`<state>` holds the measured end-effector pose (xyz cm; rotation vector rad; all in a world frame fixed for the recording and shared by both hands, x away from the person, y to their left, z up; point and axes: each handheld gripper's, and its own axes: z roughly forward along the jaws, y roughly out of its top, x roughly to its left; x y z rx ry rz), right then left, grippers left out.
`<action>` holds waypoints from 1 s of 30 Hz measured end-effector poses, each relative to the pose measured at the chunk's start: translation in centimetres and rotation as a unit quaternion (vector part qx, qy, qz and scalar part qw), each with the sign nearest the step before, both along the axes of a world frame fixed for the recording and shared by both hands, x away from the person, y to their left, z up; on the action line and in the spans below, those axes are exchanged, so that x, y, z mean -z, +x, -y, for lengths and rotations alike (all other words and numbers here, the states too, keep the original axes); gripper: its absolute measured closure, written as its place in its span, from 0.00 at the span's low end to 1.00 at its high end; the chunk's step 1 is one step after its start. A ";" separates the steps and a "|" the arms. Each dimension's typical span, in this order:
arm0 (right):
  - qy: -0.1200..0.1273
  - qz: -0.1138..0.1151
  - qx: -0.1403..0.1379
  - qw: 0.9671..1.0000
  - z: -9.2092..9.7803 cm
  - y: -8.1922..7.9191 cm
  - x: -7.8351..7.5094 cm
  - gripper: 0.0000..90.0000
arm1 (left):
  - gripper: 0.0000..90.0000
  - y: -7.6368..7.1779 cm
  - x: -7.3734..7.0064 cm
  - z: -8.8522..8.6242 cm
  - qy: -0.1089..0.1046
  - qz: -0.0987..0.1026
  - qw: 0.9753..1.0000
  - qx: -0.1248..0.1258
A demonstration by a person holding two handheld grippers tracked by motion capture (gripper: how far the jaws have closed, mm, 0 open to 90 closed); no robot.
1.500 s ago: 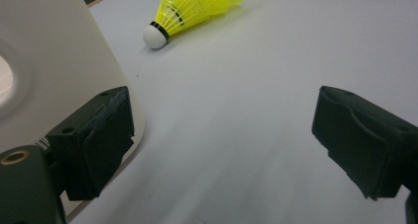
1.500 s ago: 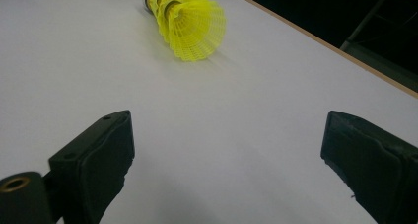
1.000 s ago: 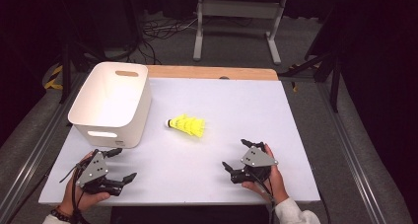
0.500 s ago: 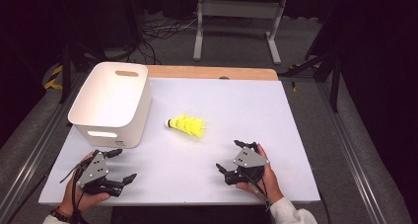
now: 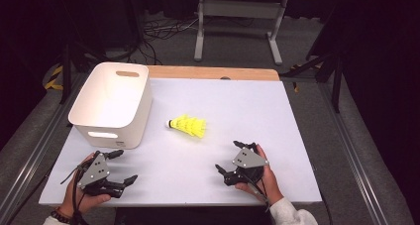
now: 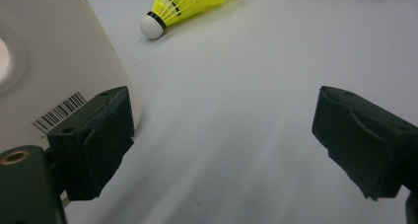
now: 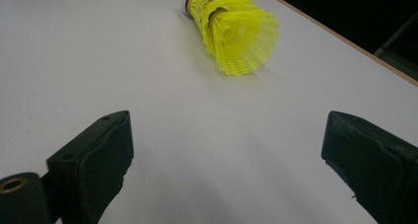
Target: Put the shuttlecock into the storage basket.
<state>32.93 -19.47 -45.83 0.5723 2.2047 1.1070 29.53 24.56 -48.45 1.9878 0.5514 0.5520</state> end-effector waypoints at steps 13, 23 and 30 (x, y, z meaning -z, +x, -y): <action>0.021 -0.035 0.000 0.999 -1.5 1.5 0.0 0.07 | 0.11 0.4 0.0 0.6 0.006 -0.002 1.000 0.007; 0.028 -0.092 -0.005 0.995 -4.1 4.5 0.0 0.08 | 0.11 0.1 0.0 0.5 0.006 -0.001 1.000 0.006; 0.053 -0.130 -0.016 0.990 -5.3 7.2 -0.4 0.10 | 0.11 0.0 0.1 0.4 0.010 -0.002 1.000 0.004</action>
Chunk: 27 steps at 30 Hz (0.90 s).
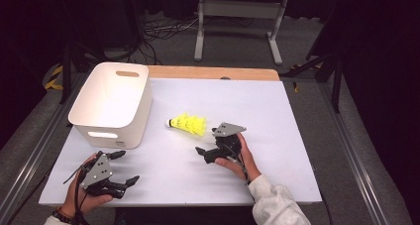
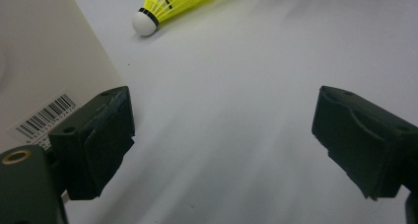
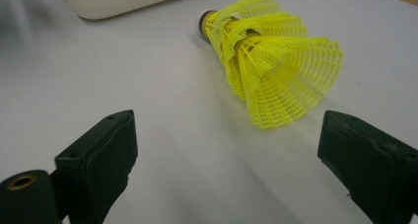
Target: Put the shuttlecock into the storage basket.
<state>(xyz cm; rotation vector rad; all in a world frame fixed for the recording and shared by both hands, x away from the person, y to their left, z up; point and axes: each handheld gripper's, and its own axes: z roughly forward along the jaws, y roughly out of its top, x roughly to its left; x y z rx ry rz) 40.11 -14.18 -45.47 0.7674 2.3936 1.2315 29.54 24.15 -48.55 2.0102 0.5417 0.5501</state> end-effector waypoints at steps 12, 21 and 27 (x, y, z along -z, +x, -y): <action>-0.024 -0.045 -0.023 0.998 -2.6 2.7 1.0 0.12 | 0.11 0.1 0.1 0.2 0.007 -0.004 1.000 0.006; -0.027 -0.054 -0.036 0.997 -4.7 3.6 0.6 0.17 | 0.11 0.2 0.2 0.2 0.004 -0.008 1.000 0.010; -0.028 -0.055 -0.022 0.998 -5.9 4.3 0.7 0.25 | 0.11 0.2 0.2 0.3 0.007 -0.009 1.000 0.012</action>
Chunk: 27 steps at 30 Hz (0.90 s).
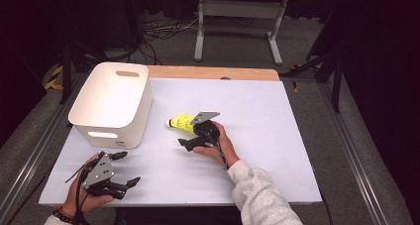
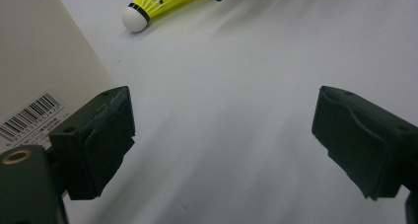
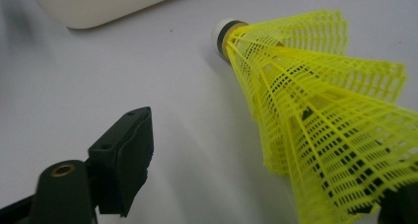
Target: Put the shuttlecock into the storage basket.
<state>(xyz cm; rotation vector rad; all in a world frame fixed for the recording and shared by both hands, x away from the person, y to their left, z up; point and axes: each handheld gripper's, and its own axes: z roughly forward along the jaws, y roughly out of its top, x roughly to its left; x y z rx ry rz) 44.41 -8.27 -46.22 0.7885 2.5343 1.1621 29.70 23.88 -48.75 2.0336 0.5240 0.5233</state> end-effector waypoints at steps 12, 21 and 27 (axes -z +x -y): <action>0.019 0.001 0.056 0.998 -1.1 2.2 -0.2 0.56 | 0.12 -0.1 0.0 0.1 0.004 0.000 1.000 0.009; 0.022 -0.005 0.094 0.995 -1.7 3.7 -0.3 0.86 | 0.12 -0.1 0.1 0.0 0.004 -0.004 1.000 0.011; 0.013 0.010 0.090 0.996 -1.9 3.7 -0.5 0.89 | 0.12 0.0 0.1 0.0 0.005 -0.002 1.000 0.011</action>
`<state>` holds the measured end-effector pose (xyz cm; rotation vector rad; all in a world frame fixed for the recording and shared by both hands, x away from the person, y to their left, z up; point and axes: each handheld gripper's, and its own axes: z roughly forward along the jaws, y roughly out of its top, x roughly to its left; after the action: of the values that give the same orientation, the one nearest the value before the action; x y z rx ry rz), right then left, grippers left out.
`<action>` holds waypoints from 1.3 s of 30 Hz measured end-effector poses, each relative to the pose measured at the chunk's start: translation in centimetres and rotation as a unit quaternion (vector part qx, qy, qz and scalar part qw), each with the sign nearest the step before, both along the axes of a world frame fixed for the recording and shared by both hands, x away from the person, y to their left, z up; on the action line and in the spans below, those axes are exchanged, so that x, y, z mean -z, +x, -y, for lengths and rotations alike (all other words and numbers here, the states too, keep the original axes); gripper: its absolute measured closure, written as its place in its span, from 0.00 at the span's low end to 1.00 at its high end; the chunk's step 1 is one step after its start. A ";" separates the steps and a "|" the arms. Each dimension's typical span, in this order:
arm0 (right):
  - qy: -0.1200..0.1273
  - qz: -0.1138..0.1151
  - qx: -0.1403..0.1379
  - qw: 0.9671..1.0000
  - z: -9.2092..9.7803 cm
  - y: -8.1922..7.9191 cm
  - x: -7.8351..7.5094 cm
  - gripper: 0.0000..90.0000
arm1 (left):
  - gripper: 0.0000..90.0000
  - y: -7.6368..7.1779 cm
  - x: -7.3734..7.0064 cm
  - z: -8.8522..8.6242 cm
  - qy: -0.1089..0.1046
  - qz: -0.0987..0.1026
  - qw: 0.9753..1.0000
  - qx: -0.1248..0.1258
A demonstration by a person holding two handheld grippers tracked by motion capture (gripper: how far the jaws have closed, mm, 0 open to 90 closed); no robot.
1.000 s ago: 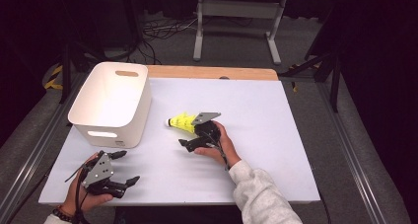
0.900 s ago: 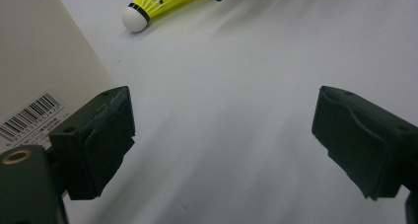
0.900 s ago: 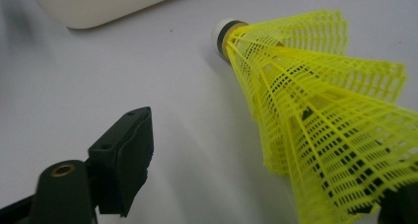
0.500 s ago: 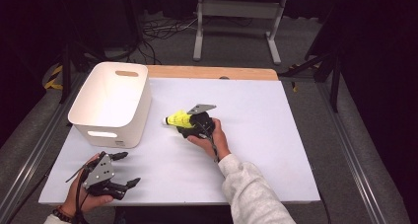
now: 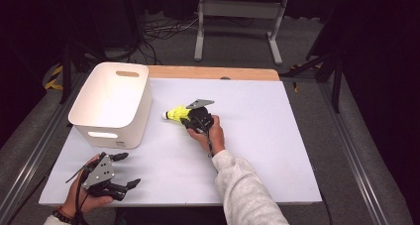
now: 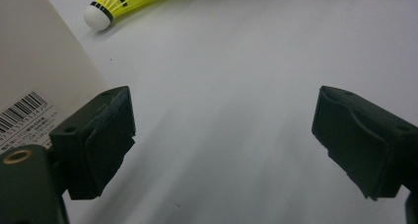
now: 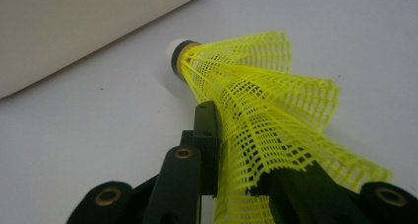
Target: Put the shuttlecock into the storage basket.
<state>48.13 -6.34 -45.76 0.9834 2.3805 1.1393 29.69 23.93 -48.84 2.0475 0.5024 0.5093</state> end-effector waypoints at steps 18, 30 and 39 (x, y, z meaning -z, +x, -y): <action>0.014 0.020 -0.023 0.999 1.7 -2.0 -1.2 0.89 | 0.12 -0.1 0.0 0.1 0.000 -0.001 1.000 -0.009; 0.017 0.036 -0.053 0.998 3.8 -4.8 -1.9 0.89 | 0.10 0.1 0.0 0.5 0.001 -0.004 1.000 -0.012; 0.041 0.052 -0.063 0.996 6.3 -7.1 -2.5 0.89 | 0.10 0.3 -0.1 0.9 0.006 -0.006 1.000 -0.020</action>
<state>41.06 -12.63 -43.31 0.7866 2.3577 1.3089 30.02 23.03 -48.73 2.0573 0.5485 0.5253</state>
